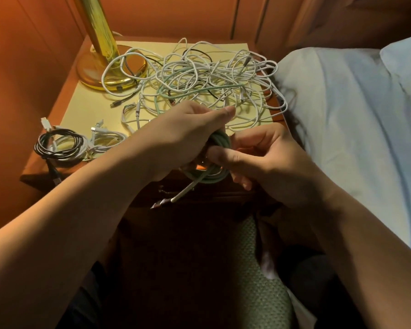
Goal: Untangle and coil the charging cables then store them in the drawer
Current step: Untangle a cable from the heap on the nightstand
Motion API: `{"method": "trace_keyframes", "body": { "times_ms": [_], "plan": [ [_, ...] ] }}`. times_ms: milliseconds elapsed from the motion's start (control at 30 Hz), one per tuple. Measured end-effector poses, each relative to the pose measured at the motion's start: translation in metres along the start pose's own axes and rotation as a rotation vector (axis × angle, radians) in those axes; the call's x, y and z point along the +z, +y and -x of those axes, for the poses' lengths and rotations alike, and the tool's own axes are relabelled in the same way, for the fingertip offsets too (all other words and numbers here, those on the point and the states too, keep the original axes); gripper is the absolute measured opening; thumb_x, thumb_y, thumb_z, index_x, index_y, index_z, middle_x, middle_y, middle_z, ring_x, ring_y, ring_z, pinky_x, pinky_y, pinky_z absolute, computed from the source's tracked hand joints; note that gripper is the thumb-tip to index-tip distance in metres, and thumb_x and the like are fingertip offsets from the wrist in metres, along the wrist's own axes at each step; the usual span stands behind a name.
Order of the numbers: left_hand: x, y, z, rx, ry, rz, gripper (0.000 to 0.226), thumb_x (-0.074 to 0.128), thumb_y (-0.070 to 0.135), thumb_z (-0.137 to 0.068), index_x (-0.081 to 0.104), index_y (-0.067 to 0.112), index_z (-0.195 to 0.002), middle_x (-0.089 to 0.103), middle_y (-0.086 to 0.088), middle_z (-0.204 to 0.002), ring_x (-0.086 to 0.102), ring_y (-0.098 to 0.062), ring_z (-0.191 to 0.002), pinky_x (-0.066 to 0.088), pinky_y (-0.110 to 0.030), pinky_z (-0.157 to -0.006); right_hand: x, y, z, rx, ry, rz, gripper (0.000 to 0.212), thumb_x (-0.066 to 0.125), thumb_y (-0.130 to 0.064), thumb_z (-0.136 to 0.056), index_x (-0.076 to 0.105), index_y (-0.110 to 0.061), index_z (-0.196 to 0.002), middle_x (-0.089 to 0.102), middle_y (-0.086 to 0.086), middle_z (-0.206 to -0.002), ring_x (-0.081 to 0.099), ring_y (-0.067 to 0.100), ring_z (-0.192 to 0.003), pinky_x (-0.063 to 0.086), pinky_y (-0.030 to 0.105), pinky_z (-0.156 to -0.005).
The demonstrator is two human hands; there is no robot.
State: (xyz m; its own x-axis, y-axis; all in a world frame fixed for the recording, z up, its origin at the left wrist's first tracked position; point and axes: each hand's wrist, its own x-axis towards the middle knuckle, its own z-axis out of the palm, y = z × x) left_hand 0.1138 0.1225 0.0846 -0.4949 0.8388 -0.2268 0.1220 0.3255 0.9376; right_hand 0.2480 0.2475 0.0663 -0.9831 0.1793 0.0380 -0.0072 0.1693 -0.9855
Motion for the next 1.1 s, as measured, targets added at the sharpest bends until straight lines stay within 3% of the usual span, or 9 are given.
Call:
{"method": "trace_keyframes", "body": {
  "times_ms": [67, 167, 300, 433, 600, 767, 900, 1000, 1100],
  "plan": [
    [0.0, 0.002, 0.0, 0.012, -0.009, 0.052, 0.047, 0.051, 0.045, -0.104, 0.058, 0.011, -0.071, 0.053, -0.005, -0.054, 0.048, -0.015, -0.04, 0.036, -0.02, -0.038, 0.005, 0.002, 0.0, -0.011, 0.014, -0.072, 0.027, 0.078, -0.023, -0.087, 0.071, -0.022, -0.061, 0.061, 0.005, -0.057, 0.047, 0.014, -0.043, 0.036, 0.025, -0.043],
    [0.003, 0.003, 0.002, 0.001, -0.045, 0.06, 0.037, 0.051, 0.041, -0.105, 0.06, 0.012, -0.085, 0.052, 0.0, -0.055, 0.046, -0.01, -0.039, 0.034, -0.018, -0.033, 0.01, 0.004, -0.001, 0.162, -0.063, -0.374, 0.01, 0.071, -0.019, -0.089, 0.075, -0.011, -0.084, 0.069, 0.009, -0.077, 0.045, 0.01, -0.049, 0.027, 0.018, -0.041],
    [0.003, -0.003, 0.004, -0.086, -0.073, 0.103, 0.032, 0.052, 0.037, -0.105, 0.061, 0.006, -0.105, 0.048, 0.007, -0.048, 0.046, -0.009, -0.037, 0.031, -0.015, -0.036, 0.013, 0.002, -0.003, 0.411, -0.238, -0.736, 0.02, 0.059, -0.03, -0.093, 0.068, -0.015, -0.083, 0.067, 0.001, -0.077, 0.039, 0.002, -0.039, 0.03, 0.012, -0.036],
    [0.002, -0.009, 0.005, -0.103, -0.065, 0.064, 0.038, 0.053, 0.035, -0.104, 0.059, -0.002, -0.11, 0.043, 0.008, -0.045, 0.041, -0.01, -0.04, 0.03, -0.02, -0.04, 0.005, 0.002, -0.007, 0.488, -0.336, -0.751, 0.017, 0.053, -0.019, -0.1, 0.063, -0.005, -0.102, 0.059, 0.004, -0.083, 0.039, 0.0, -0.035, 0.028, 0.01, -0.032],
    [0.007, -0.01, 0.007, -0.086, -0.062, 0.012, 0.03, 0.052, 0.037, -0.105, 0.06, 0.011, -0.093, 0.051, 0.006, -0.051, 0.049, -0.01, -0.043, 0.037, -0.021, -0.039, 0.004, 0.001, -0.005, 0.537, -0.319, -0.678, 0.013, 0.051, -0.02, -0.095, 0.056, -0.008, -0.096, 0.059, 0.004, -0.078, 0.036, 0.0, -0.035, 0.023, 0.013, -0.031],
    [0.01, -0.012, 0.004, -0.086, 0.025, 0.074, 0.031, 0.054, 0.04, -0.104, 0.06, 0.014, -0.088, 0.058, 0.003, -0.057, 0.052, -0.014, -0.049, 0.045, -0.025, -0.043, 0.008, -0.005, -0.007, 0.592, -0.162, -0.495, 0.028, 0.038, -0.028, -0.103, 0.049, -0.017, -0.079, 0.038, -0.005, -0.063, 0.026, 0.004, -0.036, 0.019, 0.016, -0.036],
    [0.01, -0.015, -0.002, 0.077, 0.17, 0.114, 0.023, 0.057, 0.032, -0.105, 0.064, 0.012, -0.097, 0.065, -0.001, -0.07, 0.06, -0.025, -0.066, 0.052, -0.04, -0.066, 0.012, -0.004, -0.012, 0.462, 0.03, -0.43, 0.038, 0.039, -0.027, -0.108, 0.048, -0.019, -0.072, 0.034, -0.005, -0.063, 0.023, 0.008, -0.042, 0.013, 0.021, -0.041],
    [0.0, -0.017, -0.005, 0.266, 0.288, -0.12, 0.015, 0.064, 0.033, -0.101, 0.065, 0.019, -0.107, 0.068, 0.007, -0.093, 0.065, -0.009, -0.087, 0.052, -0.026, -0.075, 0.001, -0.003, -0.015, 0.404, 0.16, -0.494, 0.037, 0.041, -0.026, -0.107, 0.049, -0.02, -0.072, 0.039, -0.007, -0.061, 0.025, 0.006, -0.038, 0.016, 0.015, -0.039],
    [-0.011, -0.015, 0.002, 0.329, 0.295, -0.348, 0.033, 0.079, 0.046, -0.083, 0.067, 0.024, -0.105, 0.068, 0.011, -0.094, 0.061, -0.001, -0.085, 0.046, -0.011, -0.063, -0.017, -0.005, -0.014, 0.388, 0.247, -0.554, 0.034, 0.036, -0.027, -0.105, 0.045, -0.022, -0.072, 0.036, -0.008, -0.064, 0.02, 0.005, -0.036, 0.01, 0.017, -0.04]
  ]
}}
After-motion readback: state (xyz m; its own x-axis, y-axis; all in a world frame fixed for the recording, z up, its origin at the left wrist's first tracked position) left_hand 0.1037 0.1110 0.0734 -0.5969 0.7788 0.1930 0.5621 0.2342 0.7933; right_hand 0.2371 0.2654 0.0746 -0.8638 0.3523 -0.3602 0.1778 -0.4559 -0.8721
